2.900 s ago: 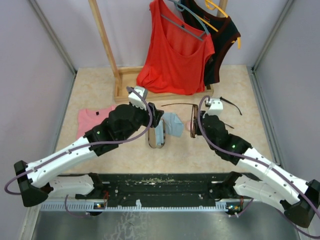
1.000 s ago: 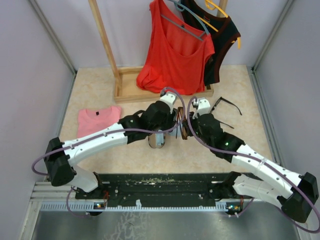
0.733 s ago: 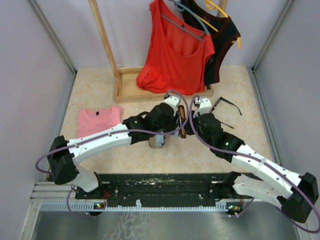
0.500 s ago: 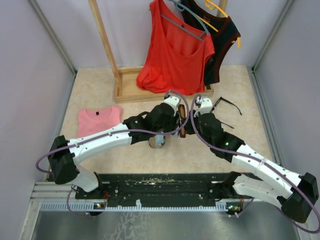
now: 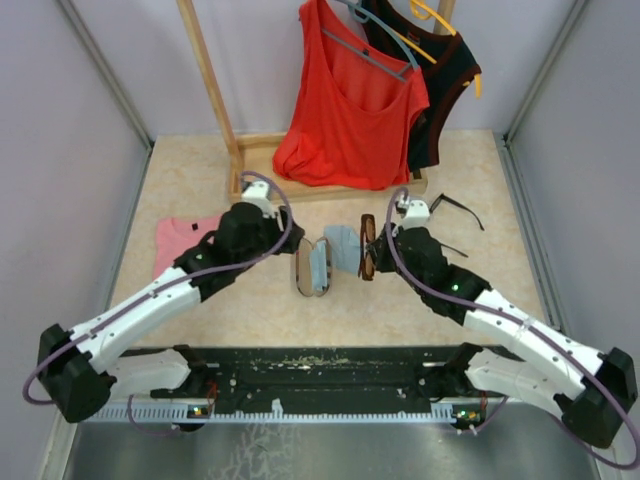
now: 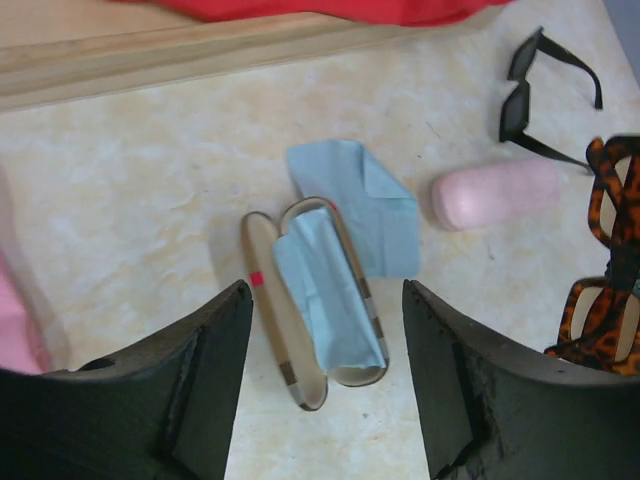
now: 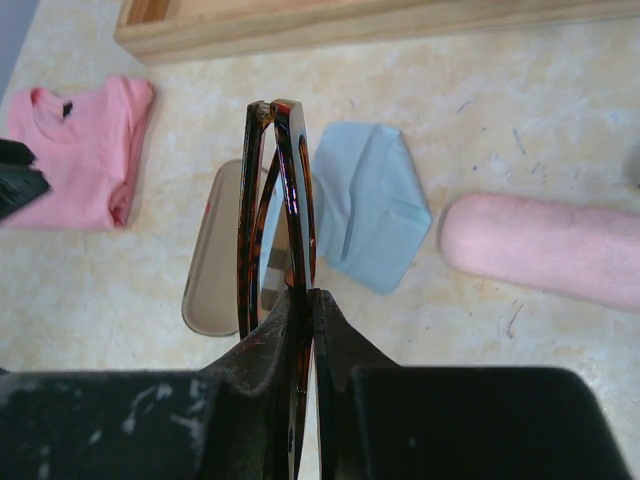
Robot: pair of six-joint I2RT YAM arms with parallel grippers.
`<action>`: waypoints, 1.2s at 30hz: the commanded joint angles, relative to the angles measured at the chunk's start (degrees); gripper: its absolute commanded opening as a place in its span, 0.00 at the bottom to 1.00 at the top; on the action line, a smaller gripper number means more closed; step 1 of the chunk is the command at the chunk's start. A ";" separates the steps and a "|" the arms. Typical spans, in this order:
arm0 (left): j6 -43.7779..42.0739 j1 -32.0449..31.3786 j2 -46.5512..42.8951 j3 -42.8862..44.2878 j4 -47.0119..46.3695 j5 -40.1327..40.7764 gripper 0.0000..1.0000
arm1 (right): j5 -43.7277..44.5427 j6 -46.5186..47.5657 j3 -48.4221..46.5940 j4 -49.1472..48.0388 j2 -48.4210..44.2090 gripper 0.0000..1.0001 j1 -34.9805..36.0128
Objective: Organize the sunglasses
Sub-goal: Fold the sunglasses at the center of the board, then place the sunglasses in the sunglasses case.
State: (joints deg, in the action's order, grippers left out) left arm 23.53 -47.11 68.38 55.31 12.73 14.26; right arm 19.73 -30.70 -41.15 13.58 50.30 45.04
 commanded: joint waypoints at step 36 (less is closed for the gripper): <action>16.88 20.29 8.57 -28.21 -36.59 -36.55 0.70 | -14.27 -7.39 -8.14 -4.90 19.20 0.00 -1.78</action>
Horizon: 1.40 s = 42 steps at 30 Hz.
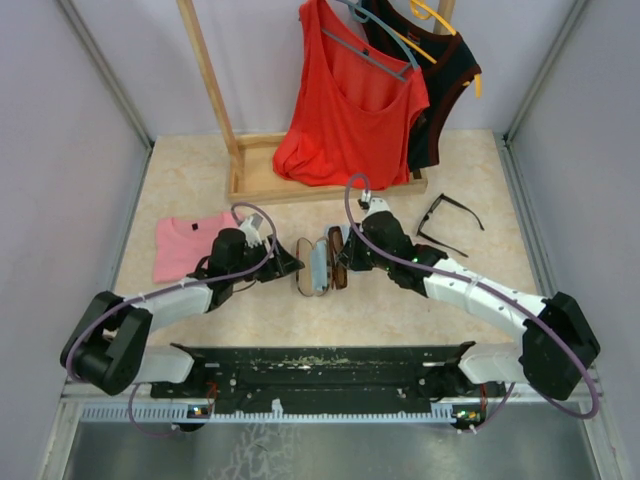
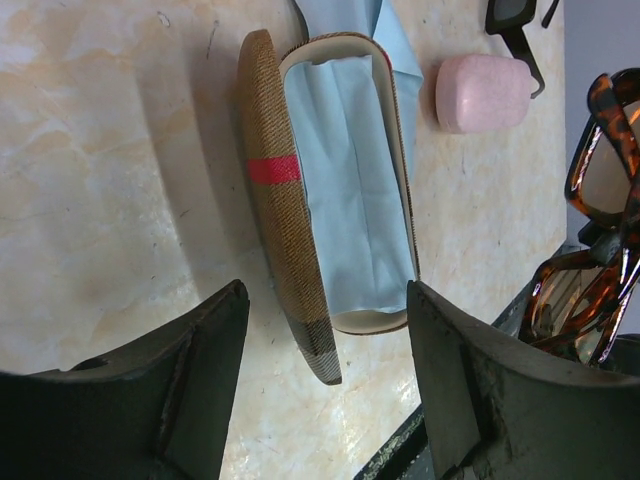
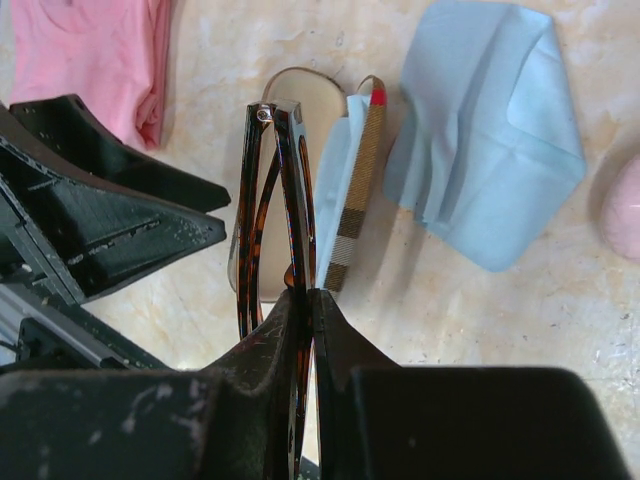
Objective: Organize the sunglasses
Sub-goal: Place the sunglasses in the sunglasses case.
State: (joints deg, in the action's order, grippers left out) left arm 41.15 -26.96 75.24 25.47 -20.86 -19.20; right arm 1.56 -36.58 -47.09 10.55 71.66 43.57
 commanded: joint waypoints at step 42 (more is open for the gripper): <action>-0.93 -3.98 10.15 8.16 -7.12 -8.30 0.58 | -14.17 -2.16 4.02 -17.63 5.73 0.00 -9.89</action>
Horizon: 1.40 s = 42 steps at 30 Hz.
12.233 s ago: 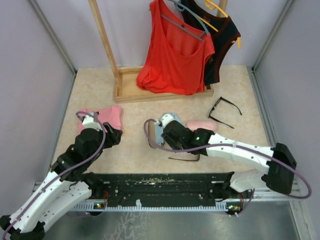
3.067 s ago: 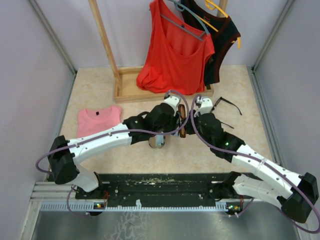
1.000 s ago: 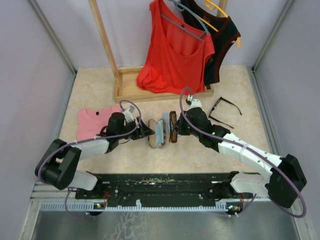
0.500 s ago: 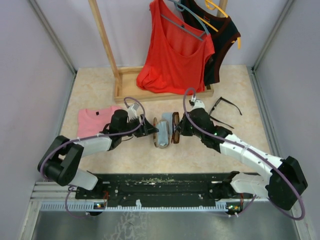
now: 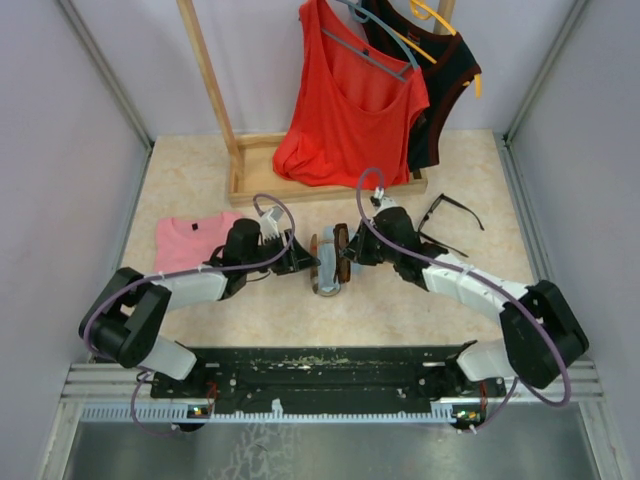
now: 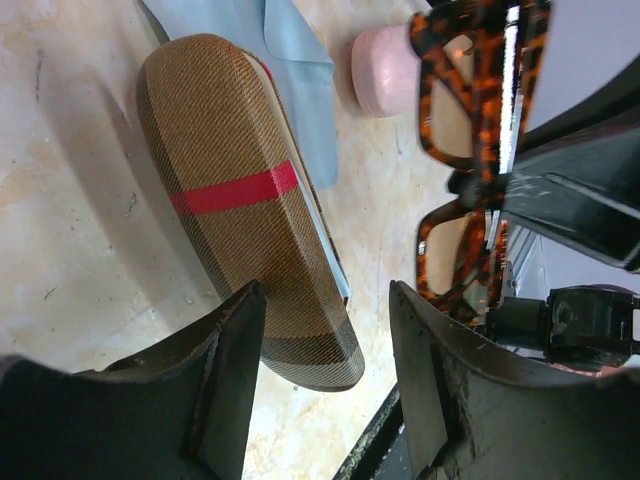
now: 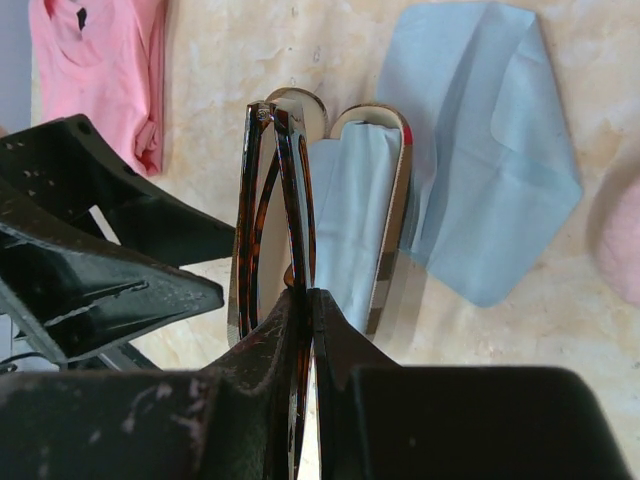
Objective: Organize the sunglasses
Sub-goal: Place the sunglasses in the sunglasses case.
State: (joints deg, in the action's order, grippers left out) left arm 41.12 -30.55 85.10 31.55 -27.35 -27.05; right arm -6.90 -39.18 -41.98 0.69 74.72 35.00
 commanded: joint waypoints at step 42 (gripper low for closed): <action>-2.00 -0.96 1.39 3.25 0.98 -0.69 0.57 | -12.75 -0.93 -7.13 -11.17 19.25 0.00 -1.61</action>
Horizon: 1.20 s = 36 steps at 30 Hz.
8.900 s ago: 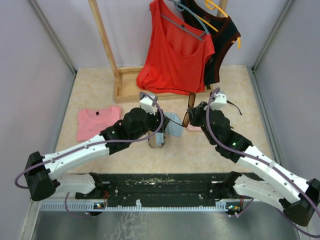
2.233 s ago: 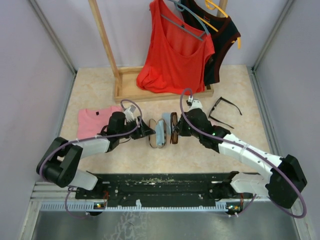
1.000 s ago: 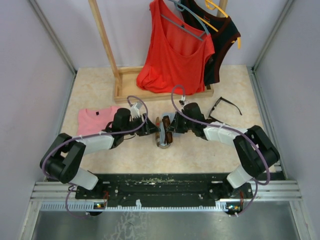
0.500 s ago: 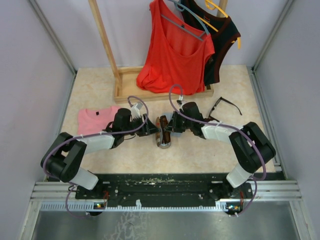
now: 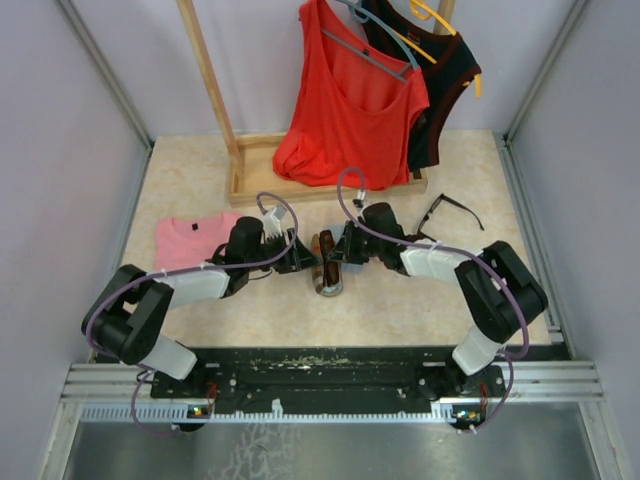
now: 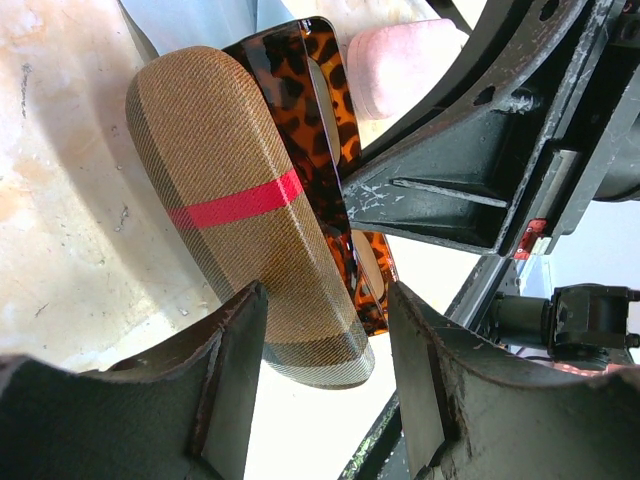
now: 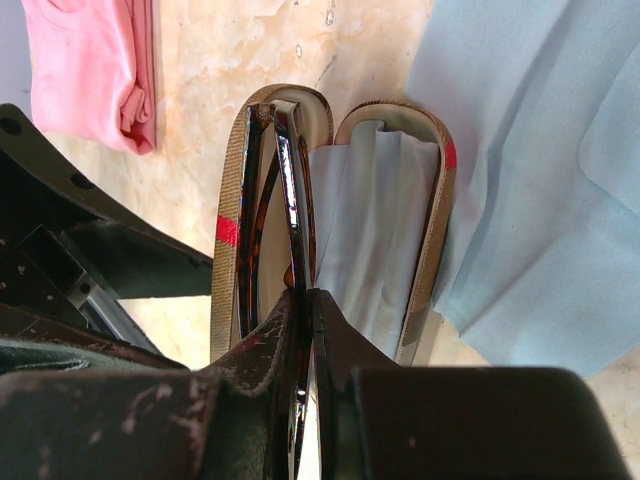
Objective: Organize the sunglasses
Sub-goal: Place the sunglasses in the sunglasses case.
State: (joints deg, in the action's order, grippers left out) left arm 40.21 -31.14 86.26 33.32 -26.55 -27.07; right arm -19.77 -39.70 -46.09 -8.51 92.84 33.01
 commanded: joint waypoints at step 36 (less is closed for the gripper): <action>-1.09 -0.33 0.04 1.48 0.44 -0.44 0.57 | 1.10 1.93 -6.33 1.26 5.84 0.16 1.86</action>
State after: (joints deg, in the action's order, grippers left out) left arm 40.05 -31.14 86.26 33.74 -25.65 -27.05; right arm -19.44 -39.00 -48.99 -6.42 99.15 34.13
